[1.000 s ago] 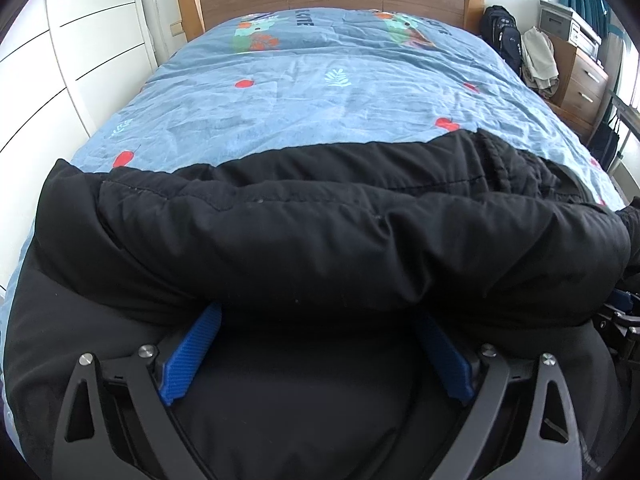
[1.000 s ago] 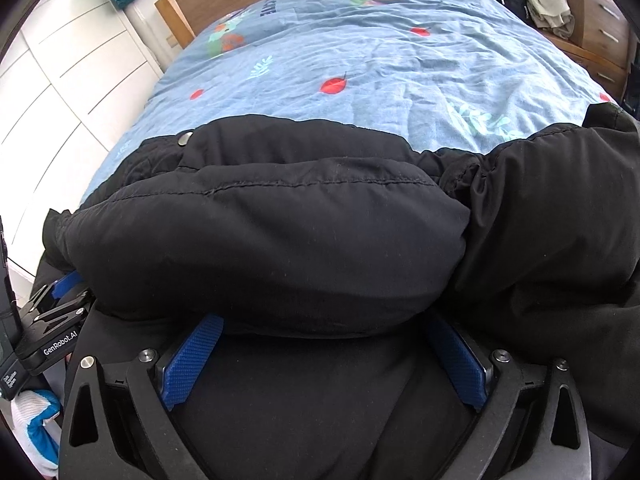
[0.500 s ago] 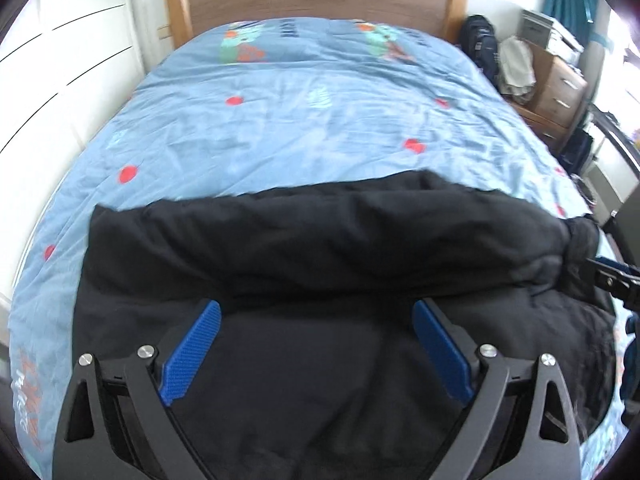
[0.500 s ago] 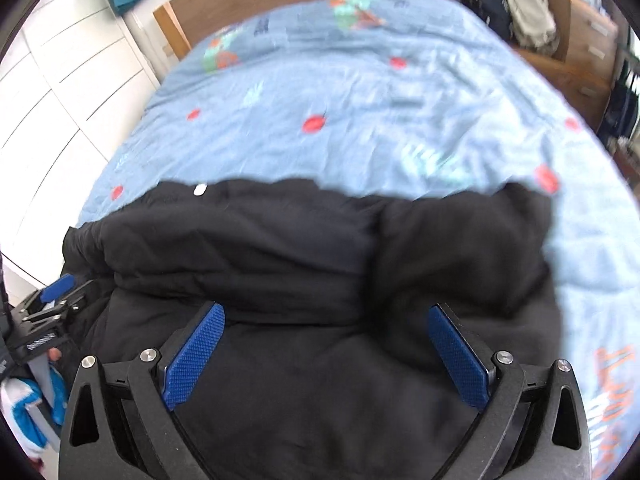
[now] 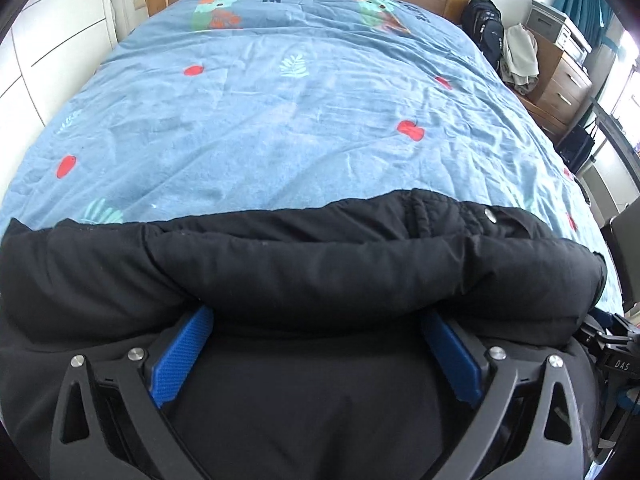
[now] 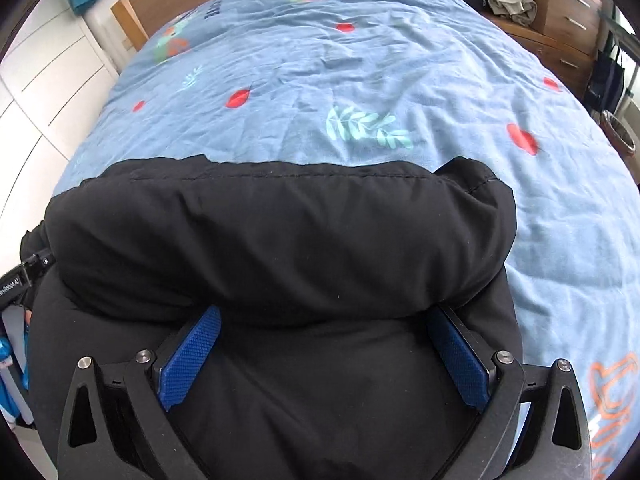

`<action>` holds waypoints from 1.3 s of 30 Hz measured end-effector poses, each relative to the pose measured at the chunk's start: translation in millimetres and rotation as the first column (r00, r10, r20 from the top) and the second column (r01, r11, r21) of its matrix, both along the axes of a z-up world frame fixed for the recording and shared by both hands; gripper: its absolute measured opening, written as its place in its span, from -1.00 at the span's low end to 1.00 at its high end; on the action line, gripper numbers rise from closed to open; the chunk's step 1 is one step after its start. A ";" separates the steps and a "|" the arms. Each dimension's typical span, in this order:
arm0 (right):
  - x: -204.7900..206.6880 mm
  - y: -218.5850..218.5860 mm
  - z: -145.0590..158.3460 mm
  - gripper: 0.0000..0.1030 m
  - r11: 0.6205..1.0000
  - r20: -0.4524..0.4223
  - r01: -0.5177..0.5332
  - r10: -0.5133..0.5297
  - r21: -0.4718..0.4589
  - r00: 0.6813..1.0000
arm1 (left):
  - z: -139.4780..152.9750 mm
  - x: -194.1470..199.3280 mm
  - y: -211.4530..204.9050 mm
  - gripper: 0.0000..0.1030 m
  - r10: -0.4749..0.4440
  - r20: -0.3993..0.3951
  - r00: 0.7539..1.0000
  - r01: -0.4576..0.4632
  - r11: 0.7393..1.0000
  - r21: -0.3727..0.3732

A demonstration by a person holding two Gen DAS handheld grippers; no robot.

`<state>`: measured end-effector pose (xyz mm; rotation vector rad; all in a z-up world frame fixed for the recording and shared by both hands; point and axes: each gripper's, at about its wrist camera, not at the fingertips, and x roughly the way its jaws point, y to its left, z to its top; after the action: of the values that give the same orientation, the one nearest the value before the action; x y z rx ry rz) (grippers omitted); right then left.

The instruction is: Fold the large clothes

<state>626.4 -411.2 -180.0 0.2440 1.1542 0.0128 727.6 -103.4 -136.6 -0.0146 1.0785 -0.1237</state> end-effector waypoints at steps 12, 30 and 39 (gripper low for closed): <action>-6.4 13.3 23.0 0.98 0.995 -0.019 -0.032 0.031 -0.091 0.999 | 32.6 -18.8 13.4 1.00 -0.039 0.025 0.999 0.039 0.999 0.007; -78.3 82.6 47.7 0.98 0.979 -0.012 -0.205 0.205 -0.016 0.979 | 24.7 -117.9 151.6 1.00 0.093 -0.009 0.996 -0.092 0.995 0.039; -87.8 39.9 47.3 0.98 0.987 -0.075 -0.072 0.061 -0.146 0.995 | 35.5 -148.3 164.3 1.00 0.121 0.037 0.992 -0.123 0.990 0.067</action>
<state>538.5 -371.3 -132.7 0.0740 1.2272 -0.0231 579.3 60.9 -101.1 -0.0159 1.0459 0.0237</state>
